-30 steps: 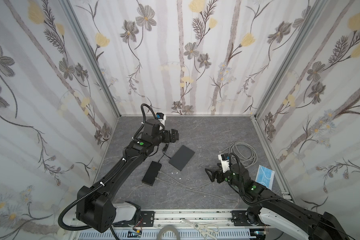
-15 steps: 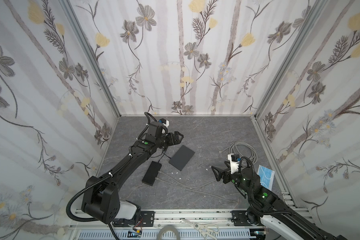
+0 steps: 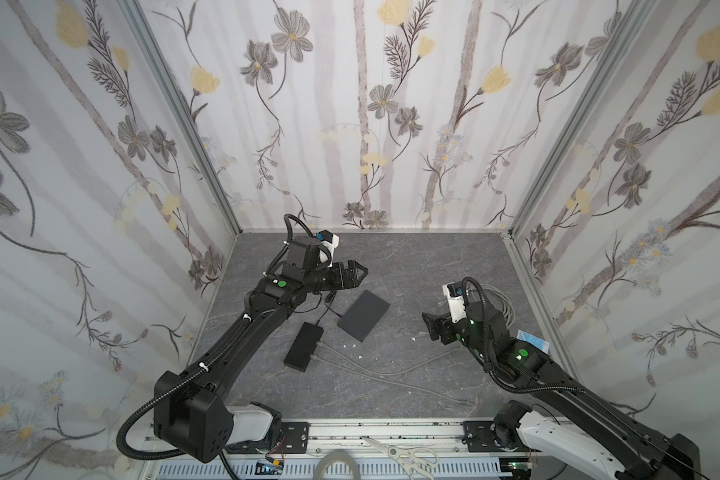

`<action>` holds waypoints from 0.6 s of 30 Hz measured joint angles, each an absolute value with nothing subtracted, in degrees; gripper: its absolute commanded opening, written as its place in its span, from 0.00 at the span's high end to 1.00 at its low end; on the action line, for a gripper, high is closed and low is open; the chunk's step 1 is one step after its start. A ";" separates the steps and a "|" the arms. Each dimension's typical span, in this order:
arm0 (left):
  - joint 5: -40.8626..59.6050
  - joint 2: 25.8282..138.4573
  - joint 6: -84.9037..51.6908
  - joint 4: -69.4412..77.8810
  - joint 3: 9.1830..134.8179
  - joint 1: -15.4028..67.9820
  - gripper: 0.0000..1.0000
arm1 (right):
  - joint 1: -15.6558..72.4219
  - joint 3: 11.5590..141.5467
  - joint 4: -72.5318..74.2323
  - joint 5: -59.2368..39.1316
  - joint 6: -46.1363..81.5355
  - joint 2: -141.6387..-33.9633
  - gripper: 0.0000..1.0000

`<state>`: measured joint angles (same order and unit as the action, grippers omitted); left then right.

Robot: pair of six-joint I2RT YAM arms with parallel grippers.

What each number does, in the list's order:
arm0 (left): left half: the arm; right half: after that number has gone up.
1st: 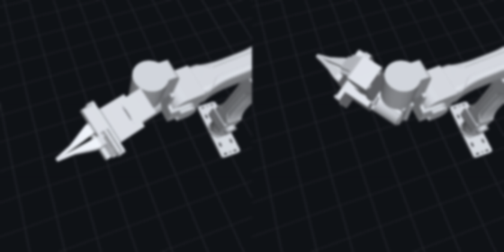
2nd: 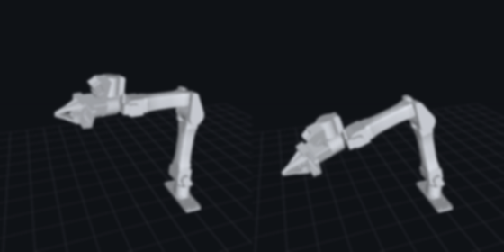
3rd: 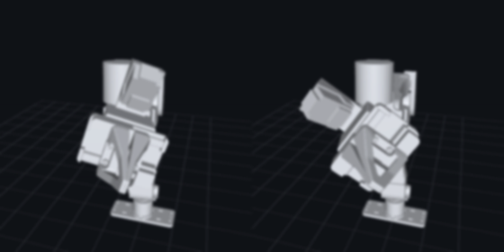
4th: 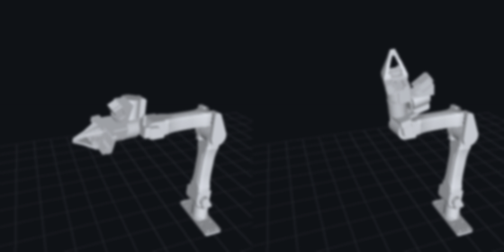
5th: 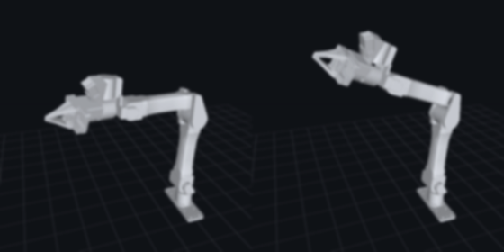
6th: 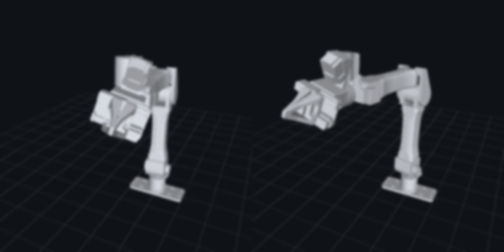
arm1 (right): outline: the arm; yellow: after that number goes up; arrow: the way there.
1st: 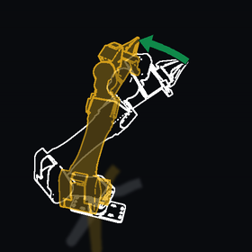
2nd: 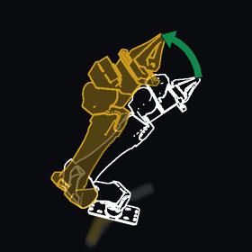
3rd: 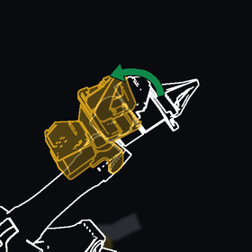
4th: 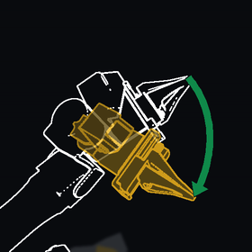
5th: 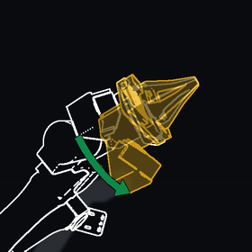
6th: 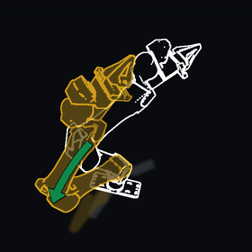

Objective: Insert the plug into the switch port
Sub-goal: 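Move the right gripper over the clear plug of the grey ethernet cable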

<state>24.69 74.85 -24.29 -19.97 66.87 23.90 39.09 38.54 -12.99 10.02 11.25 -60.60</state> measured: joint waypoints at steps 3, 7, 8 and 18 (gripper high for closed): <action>23.94 73.03 -24.18 -19.70 65.65 23.90 0.00 | 39.09 40.53 -15.00 10.41 9.47 -63.99 0.11; 23.07 72.73 -24.01 -19.31 64.93 23.88 0.00 | 39.09 41.36 -18.02 10.44 7.49 -66.46 0.15; 22.98 72.71 -24.01 -19.25 64.93 23.90 0.00 | 39.03 41.58 -18.61 10.44 7.05 -66.94 0.16; 22.63 72.14 -24.01 -19.09 64.93 23.88 0.00 | 39.79 55.90 -29.28 13.65 -0.60 -84.97 0.23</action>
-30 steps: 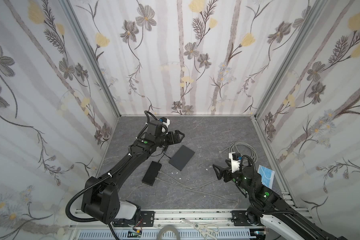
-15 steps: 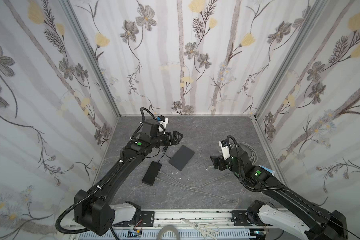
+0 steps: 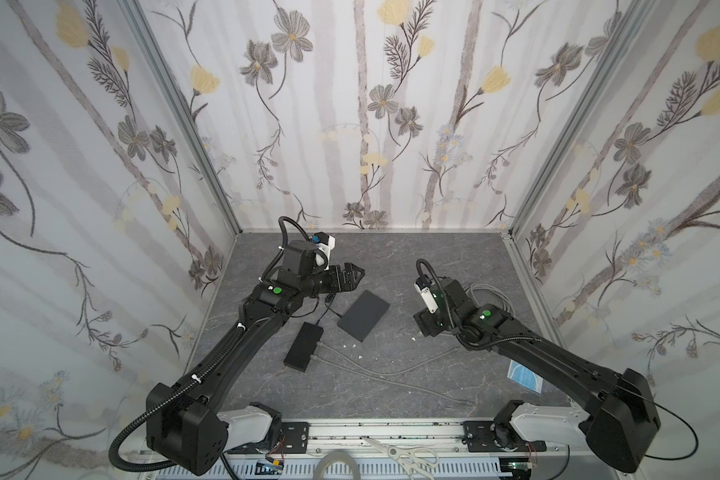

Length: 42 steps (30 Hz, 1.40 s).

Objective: Insert the plug into the switch port
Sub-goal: 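Move the right gripper over the clear plug of the grey ethernet cable, then lower the right gripper and close it on the clear ethernet plug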

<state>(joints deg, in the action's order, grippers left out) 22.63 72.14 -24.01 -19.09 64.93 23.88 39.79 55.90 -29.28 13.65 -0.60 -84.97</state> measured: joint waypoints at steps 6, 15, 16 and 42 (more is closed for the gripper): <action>22.61 69.87 -24.01 -18.17 64.69 23.83 0.00 | 43.03 60.49 -37.08 20.43 -4.03 -96.88 0.40; 24.08 70.46 -25.06 -17.98 64.60 23.81 0.00 | 44.58 60.51 -40.99 25.74 -4.80 -103.04 0.65; 24.21 70.50 -25.36 -17.74 64.60 23.81 0.00 | 44.62 60.34 -40.99 25.85 -4.82 -103.04 0.66; 24.84 70.43 -26.57 -17.04 64.25 23.81 0.00 | 44.60 58.70 -38.68 27.05 -6.74 -109.21 0.65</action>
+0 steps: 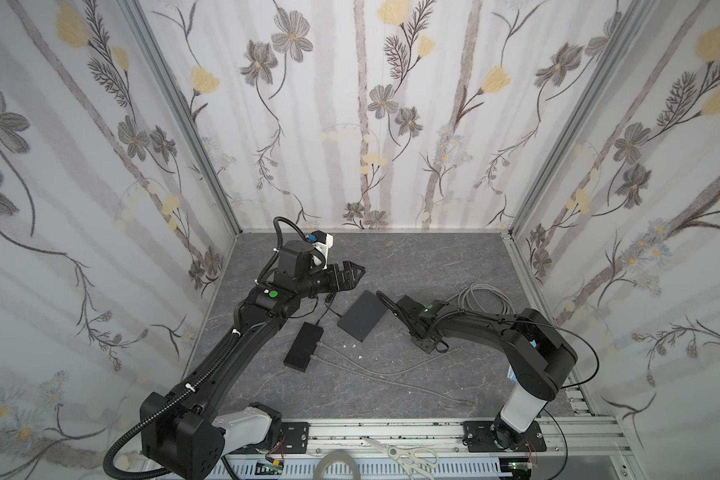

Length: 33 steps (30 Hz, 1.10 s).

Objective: Insert the plug into the switch port
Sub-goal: 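Lower the right gripper and close it on the clear ethernet plug, then lift the ethernet plug off the table with the right gripper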

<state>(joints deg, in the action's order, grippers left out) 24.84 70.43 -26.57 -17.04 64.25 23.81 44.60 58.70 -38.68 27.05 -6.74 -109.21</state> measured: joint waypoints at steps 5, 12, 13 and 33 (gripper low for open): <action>25.26 70.52 -26.59 -16.88 64.20 23.79 0.00 | 44.62 58.96 -38.52 27.66 -7.11 -110.24 0.65; 25.32 70.54 -26.59 -16.86 64.14 23.79 0.00 | 45.06 59.33 -37.93 28.91 -7.14 -111.42 0.72; 25.32 70.54 -26.59 -16.88 64.14 23.79 0.00 | 45.19 59.33 -37.91 29.10 -7.16 -111.68 0.73; 25.23 71.53 -26.59 -16.82 64.05 23.79 0.00 | 46.57 56.90 -32.93 35.64 -8.01 -104.09 0.94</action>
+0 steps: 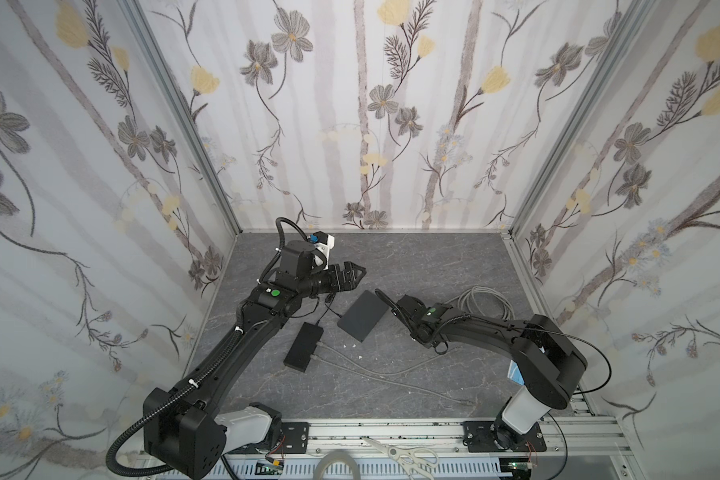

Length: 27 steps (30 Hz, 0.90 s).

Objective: Insert the plug into the switch port
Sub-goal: 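Lift the ethernet plug off the table with the right gripper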

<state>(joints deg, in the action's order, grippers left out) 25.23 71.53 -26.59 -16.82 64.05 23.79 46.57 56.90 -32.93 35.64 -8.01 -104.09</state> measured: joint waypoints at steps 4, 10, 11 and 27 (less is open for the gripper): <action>25.08 71.83 -26.59 -16.84 64.01 23.81 0.00 | 46.81 56.29 -31.77 35.51 -8.01 -100.88 0.92; 25.08 71.94 -26.59 -16.80 64.01 23.79 0.00 | 46.81 56.05 -29.76 33.28 -7.88 -94.83 0.92; 25.08 71.94 -26.59 -16.82 64.01 23.79 0.00 | 46.81 55.94 -29.34 32.82 -7.73 -93.60 0.92; 27.64 71.57 -25.80 -14.92 62.76 23.79 0.12 | 46.11 51.40 -21.89 10.55 -7.60 -73.82 0.91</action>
<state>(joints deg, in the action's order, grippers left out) 27.64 71.57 -25.80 -14.92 62.76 23.79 46.11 51.40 -21.89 10.55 -7.60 -73.82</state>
